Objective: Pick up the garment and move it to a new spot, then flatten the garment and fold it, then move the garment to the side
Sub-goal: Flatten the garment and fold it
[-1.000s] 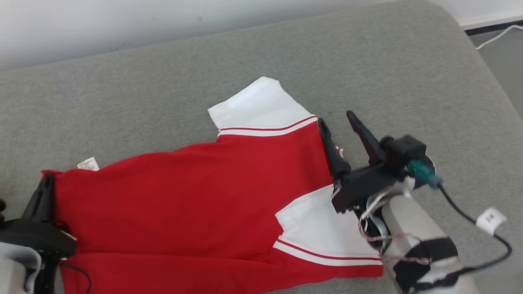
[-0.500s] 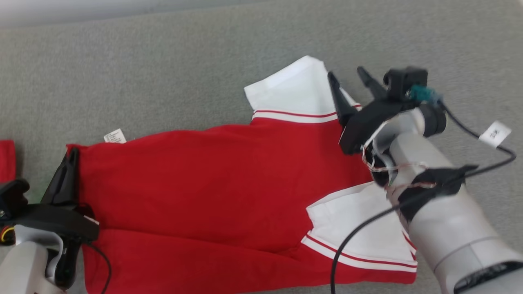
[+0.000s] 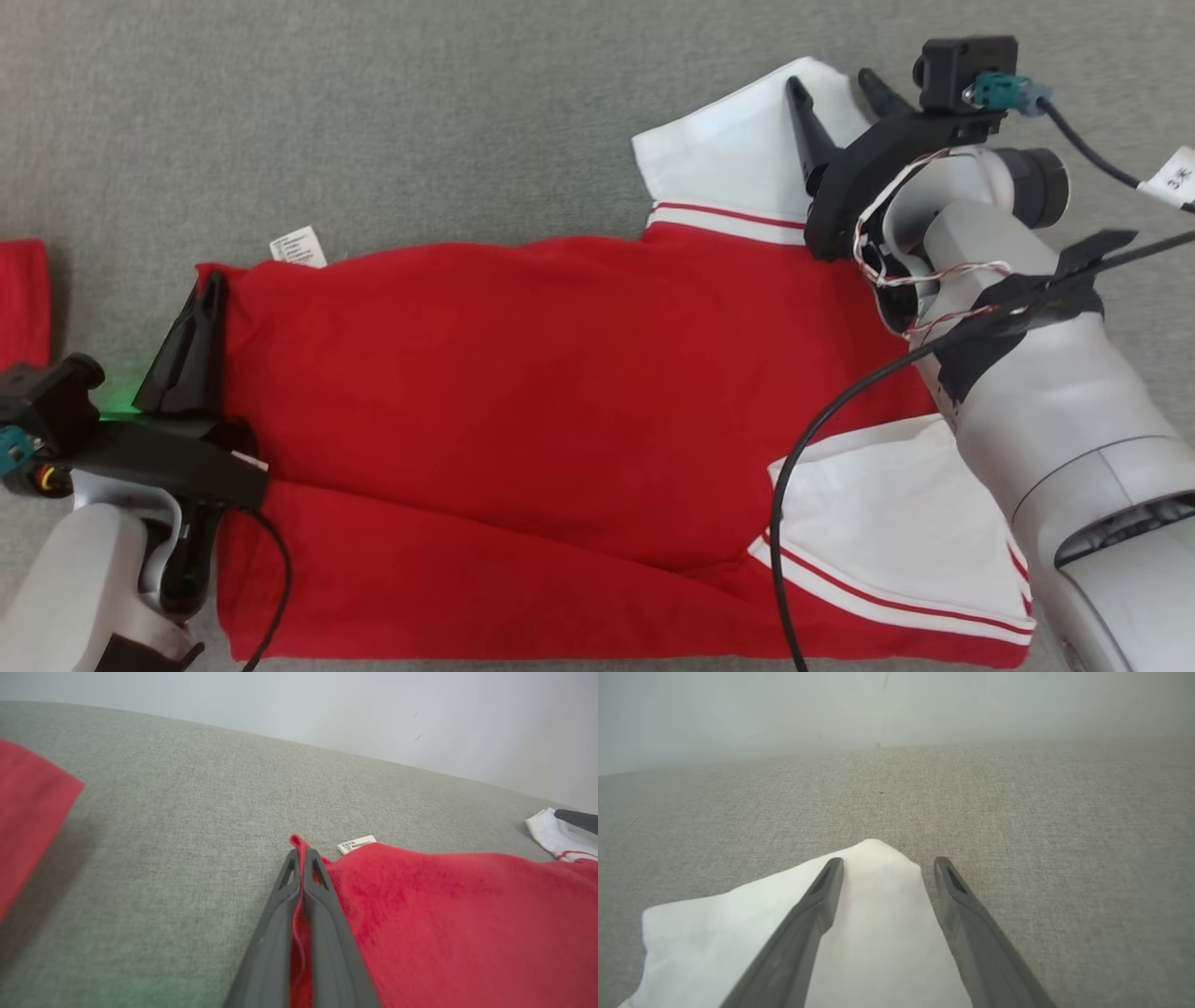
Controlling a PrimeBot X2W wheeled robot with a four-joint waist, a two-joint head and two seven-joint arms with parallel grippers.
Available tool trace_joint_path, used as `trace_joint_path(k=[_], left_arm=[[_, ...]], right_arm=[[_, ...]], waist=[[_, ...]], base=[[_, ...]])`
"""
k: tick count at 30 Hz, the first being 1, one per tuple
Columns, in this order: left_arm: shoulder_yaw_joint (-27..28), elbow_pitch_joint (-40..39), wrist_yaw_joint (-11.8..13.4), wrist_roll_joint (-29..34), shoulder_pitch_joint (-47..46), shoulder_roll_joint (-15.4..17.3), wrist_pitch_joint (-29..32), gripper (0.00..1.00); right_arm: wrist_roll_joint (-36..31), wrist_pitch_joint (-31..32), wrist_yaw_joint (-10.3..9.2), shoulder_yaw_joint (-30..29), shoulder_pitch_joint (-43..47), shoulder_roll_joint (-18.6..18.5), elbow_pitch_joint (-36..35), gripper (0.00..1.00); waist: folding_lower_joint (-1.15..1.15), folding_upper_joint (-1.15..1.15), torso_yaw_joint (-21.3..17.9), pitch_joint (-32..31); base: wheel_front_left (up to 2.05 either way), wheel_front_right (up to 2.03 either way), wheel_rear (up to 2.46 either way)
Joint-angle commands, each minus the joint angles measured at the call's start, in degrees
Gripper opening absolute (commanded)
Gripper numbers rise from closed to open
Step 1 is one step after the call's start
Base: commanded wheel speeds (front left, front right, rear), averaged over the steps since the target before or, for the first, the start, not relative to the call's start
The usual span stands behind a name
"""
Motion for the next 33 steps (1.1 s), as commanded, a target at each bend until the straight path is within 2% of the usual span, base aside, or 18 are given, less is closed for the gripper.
trace_joint_path(k=[1, 3, 4, 5, 6, 9, 16, 24, 28, 33], left_arm=[[-0.2, 0.3, 0.1, 0.6, -0.2, -0.1, -0.1, 0.0], [-0.4, 0.3, 0.2, 0.7, -0.3, -0.3, -0.3, 0.0], [-0.5, 0.2, 0.2, 0.7, -0.3, -0.4, -0.3, 0.0], [-0.6, 0.3, 0.2, 0.7, -0.4, -0.5, -0.4, 0.0], [-0.7, 0.3, 0.2, 0.6, -0.4, -0.5, -0.4, 0.0], [-0.7, 0.5, 0.2, 0.5, -0.4, -0.5, -0.5, 0.0], [-0.2, 1.4, 0.4, -0.1, 0.1, -0.1, -0.9, 0.0], [0.9, 2.3, 0.3, -0.4, 1.5, 0.4, -1.7, 0.0], [1.4, 2.2, 0.6, -0.7, 2.7, 0.6, -1.9, 0.0], [1.8, 2.0, 0.6, -0.8, 4.2, 0.8, -2.1, 0.0]], right_arm=[[0.6, 0.0, -0.06, -0.1, -1.0, 0.0, 0.7, 1.0], [0.5, 0.1, -0.06, -0.1, -1.6, -0.1, 1.7, 1.0], [0.4, 0.2, -0.06, 0.0, -1.9, -0.2, 2.1, 0.84], [0.0, 0.5, -0.05, 0.2, -2.0, -0.4, 2.6, 0.73], [-0.2, 0.9, -0.05, 0.4, -1.9, -0.3, 2.9, 0.39], [-0.6, 0.2, -0.06, 0.4, -1.9, -0.5, 3.6, 0.0], [-2.2, -3.9, -0.06, 0.5, -2.5, -0.7, 4.0, 0.0], [-2.9, -6.5, -0.06, 0.7, -1.1, -1.7, 2.4, 0.0], [-1.0, -6.5, -0.06, 1.5, 1.9, -0.9, -1.7, 0.0], [1.9, -6.5, -0.06, 2.2, 7.0, -2.5, -9.1, 0.0]], waist=[[-0.01, -0.01, 1.6, 1.6], [-0.01, -0.01, 1.9, 1.9], [-0.01, -0.01, 2.1, 2.1], [-0.01, -0.01, 2.2, 2.2], [-0.01, -0.01, 2.3, 2.3], [-0.01, -0.01, 2.4, 2.5], [-0.01, -0.01, 1.7, 1.7], [-0.01, -0.01, -0.1, -1.9], [-0.01, -0.01, -1.0, -4.0], [-0.01, -0.01, -1.8, -5.8]], base=[[0.0, 0.0, 0.0], [0.0, 0.0, 0.0], [0.0, 0.0, 0.0], [0.0, 0.0, 0.0], [0.0, 0.0, 0.0], [0.0, 0.0, 0.0], [0.0, 0.0, 0.0], [0.0, 0.0, 0.0], [0.0, 0.0, 0.0], [0.0, 0.0, 0.0]])
